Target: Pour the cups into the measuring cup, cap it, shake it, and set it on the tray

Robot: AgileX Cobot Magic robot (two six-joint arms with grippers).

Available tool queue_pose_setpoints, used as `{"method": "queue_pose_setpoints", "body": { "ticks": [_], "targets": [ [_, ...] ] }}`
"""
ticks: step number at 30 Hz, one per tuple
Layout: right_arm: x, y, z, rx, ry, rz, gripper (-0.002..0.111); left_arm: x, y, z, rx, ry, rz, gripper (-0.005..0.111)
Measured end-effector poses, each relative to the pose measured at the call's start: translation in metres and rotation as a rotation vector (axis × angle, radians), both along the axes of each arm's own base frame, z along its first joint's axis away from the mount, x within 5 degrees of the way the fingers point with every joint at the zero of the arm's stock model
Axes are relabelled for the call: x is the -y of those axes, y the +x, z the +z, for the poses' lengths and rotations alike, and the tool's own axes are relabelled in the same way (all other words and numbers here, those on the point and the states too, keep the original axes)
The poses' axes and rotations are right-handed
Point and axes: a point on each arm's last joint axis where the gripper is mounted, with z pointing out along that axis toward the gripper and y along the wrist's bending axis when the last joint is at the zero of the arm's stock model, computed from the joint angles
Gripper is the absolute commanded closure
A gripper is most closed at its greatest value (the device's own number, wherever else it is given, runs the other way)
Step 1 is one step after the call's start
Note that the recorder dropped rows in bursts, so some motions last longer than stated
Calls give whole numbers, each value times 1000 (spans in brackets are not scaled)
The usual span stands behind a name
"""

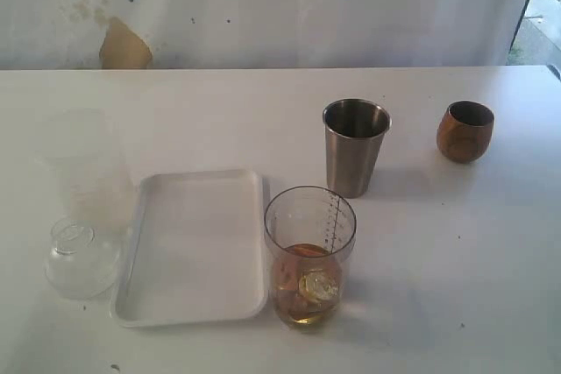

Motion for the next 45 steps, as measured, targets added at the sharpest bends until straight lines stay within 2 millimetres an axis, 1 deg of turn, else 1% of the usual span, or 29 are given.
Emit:
{"method": "queue_pose_setpoints", "body": {
  "ticks": [22, 24, 26, 31, 34, 36, 38, 40, 42, 45],
  "targets": [
    [0, 0, 0, -2, 1, 0, 108, 0, 0, 0, 5, 0, 0, 106],
    [0, 0, 0, -2, 1, 0, 108, 1, 0, 2, 31, -48, -2, 106],
    [0, 0, 0, -2, 1, 0, 108, 2, 1, 6, 79, -145, -4, 106],
    [0, 0, 0, -2, 1, 0, 108, 1, 0, 25, 306, -460, -18, 106],
    [0, 0, 0, -2, 1, 0, 108, 0, -2, 33, 410, -551, -33, 106],
    [0, 0, 0, -2, 1, 0, 108, 0, -3, 38, 428, -570, -39, 107],
    [0, 0, 0, -2, 1, 0, 108, 1, -6, 50, 428, -578, -46, 107],
    [0, 0, 0, -2, 1, 0, 108, 2, -8, 69, 405, -572, -50, 107],
    [0, 0, 0, -2, 1, 0, 108, 3, -7, 87, 340, -531, -44, 107],
    [0, 0, 0, -2, 1, 0, 108, 4, -1, 117, 230, -420, -38, 107]
  ]
}}
